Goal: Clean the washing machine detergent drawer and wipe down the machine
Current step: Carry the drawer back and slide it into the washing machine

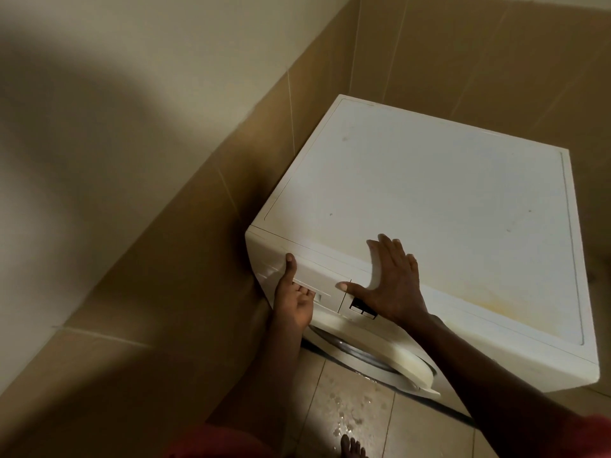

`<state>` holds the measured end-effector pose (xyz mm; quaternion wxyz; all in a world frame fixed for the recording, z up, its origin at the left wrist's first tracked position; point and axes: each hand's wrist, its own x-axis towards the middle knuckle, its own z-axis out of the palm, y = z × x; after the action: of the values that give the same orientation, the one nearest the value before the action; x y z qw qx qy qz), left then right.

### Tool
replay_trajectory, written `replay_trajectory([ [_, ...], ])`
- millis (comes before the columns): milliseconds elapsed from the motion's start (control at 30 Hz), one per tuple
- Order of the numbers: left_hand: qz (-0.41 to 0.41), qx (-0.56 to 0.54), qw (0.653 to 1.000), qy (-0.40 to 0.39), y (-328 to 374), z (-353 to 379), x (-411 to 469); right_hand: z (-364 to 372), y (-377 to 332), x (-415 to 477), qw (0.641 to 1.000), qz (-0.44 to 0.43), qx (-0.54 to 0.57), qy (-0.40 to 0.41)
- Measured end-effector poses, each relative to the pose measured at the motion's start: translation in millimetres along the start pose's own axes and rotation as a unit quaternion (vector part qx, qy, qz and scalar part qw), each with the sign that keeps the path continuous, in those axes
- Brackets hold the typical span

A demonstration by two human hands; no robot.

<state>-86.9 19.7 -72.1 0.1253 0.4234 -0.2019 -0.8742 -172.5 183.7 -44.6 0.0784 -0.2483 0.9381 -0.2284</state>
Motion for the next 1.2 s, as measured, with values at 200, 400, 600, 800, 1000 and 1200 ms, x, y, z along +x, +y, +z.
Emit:
replay_trajectory([
  [200, 0.023, -0.01, 1.0, -0.009, -4, 0, 1, -10, -5, 1, 0.998, 0.015, 0.034, -0.047],
  [400, 0.033, -0.044, 0.998, -0.01, -10, -18, -2, -19, -5, 6, 0.991, 0.048, 0.098, -0.073],
  [600, 0.036, -0.052, 0.998, -0.003, -6, -46, -28, -20, -9, 5, 0.992, 0.049, 0.084, -0.086],
  [800, 0.041, -0.039, 0.998, 0.018, -6, -79, -57, -18, -6, 6, 0.995, 0.031, 0.047, -0.078],
  [1000, 0.024, -0.049, 0.998, 0.004, -6, -101, -84, -19, -6, 4, 0.996, 0.03, 0.041, -0.076],
  [1200, 0.009, -0.058, 0.998, 0.013, -2, -105, -91, -15, -4, 5, 0.996, 0.023, 0.039, -0.071],
])
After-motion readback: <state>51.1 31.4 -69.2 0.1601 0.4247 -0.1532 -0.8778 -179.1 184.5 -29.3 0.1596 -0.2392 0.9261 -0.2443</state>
